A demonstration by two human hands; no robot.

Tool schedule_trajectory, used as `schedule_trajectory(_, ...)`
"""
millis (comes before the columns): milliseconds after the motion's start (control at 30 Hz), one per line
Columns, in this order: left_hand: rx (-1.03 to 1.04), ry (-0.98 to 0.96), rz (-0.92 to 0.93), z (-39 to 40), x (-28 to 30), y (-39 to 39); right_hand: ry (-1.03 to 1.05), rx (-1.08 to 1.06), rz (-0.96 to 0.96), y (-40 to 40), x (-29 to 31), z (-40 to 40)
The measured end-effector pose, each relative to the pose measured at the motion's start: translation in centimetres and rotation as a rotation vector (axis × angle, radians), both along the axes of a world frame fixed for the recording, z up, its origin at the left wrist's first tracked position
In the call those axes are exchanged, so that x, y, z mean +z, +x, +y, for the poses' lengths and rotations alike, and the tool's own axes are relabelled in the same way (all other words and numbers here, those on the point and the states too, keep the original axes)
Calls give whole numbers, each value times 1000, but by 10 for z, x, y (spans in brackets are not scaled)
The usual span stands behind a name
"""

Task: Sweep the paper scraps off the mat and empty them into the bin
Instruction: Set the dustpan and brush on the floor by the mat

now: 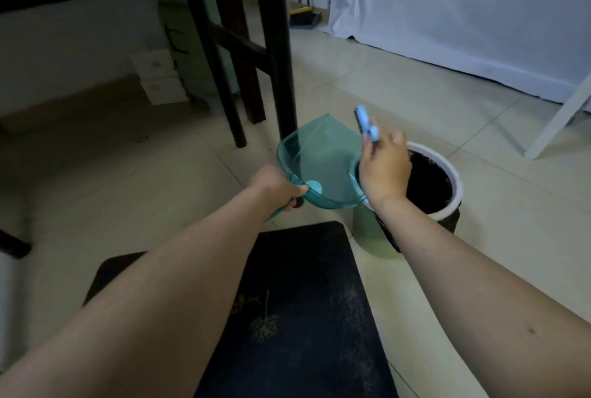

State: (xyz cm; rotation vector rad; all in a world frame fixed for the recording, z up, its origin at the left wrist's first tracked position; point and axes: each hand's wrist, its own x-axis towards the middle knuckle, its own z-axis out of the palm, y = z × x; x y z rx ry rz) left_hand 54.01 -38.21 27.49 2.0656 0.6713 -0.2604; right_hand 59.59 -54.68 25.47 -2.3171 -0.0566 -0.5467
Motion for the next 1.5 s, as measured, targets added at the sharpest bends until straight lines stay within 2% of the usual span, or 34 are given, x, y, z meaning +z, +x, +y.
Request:
schedule_trajectory(133,64,-44,-22,20,7,-32,-257,264,86,-23,6,39)
schedule_trajectory(300,135,-116,-2,27,12,-60,-452,378,245,-33,22,60)
schedule_trajectory(367,148,-140,-13,25,15,-68,-470,442,298,-41,31,58)
schedule_trajectory(533,167,-289,-57,8,32,-83,-363,541,471,-65,51,43)
schedule_trajectory(633,188,-435,-29,-12,39,-89,-276,432,458,-79,64,29)
schedule_trajectory(733,219,-562,-5,-44,41,-92,-252,193,272,-95,79,9)
schedule_trajectory(800,243,-664,34,-71,44,-91,-245,110,246,-110,91,-7)
schedule_trajectory(967,229,-774,145,-140,53,-91,-389,169,412,-146,110,-57)
schedule_trajectory(1133,213,-802,261,-198,69,-107,-310,220,640,-169,127,-114)
schedule_trajectory(1200,182,-845,269,-216,74,-115,-365,199,706,-175,128,-131)
schedule_trajectory(1300,100,-813,269,-243,75,-121,-502,117,675,-181,126,-148)
schedule_trajectory(1500,-13,-768,370,-278,54,-125,-450,-11,724,-189,96,-186)
